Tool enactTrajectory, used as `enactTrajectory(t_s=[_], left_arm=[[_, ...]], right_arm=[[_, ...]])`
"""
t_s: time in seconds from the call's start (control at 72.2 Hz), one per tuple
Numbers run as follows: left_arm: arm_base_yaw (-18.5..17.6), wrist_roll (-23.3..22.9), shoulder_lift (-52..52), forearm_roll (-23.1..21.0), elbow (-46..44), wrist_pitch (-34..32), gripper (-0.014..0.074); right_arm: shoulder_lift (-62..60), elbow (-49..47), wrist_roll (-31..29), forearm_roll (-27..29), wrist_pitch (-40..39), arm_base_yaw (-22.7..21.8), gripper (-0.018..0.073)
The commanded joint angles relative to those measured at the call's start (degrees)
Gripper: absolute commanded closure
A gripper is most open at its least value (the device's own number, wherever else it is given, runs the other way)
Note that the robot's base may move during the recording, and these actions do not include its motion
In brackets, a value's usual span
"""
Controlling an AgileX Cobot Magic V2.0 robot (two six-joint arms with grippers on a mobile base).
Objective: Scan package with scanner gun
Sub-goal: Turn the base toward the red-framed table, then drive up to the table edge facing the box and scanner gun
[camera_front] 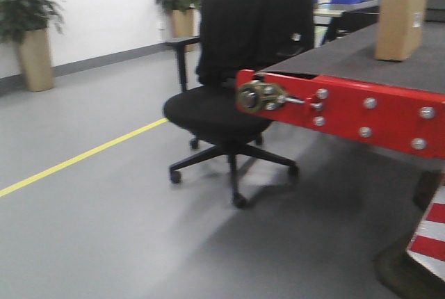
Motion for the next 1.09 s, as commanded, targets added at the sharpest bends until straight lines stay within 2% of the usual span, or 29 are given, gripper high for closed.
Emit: enactTrajectory(t_s=[0.0, 1.08], left_arm=[[0.0, 0.3, -0.2, -0.2, -0.1, -0.9, 0.0707], [0.0, 0.3, -0.2, -0.2, -0.1, -0.9, 0.0707]], right_arm=[[-0.2, 0.0, -0.2, 0.0, -1.3, 0.0, 0.0727], [-0.2, 0.0, -0.2, 0.0, -1.3, 0.0, 0.0727]])
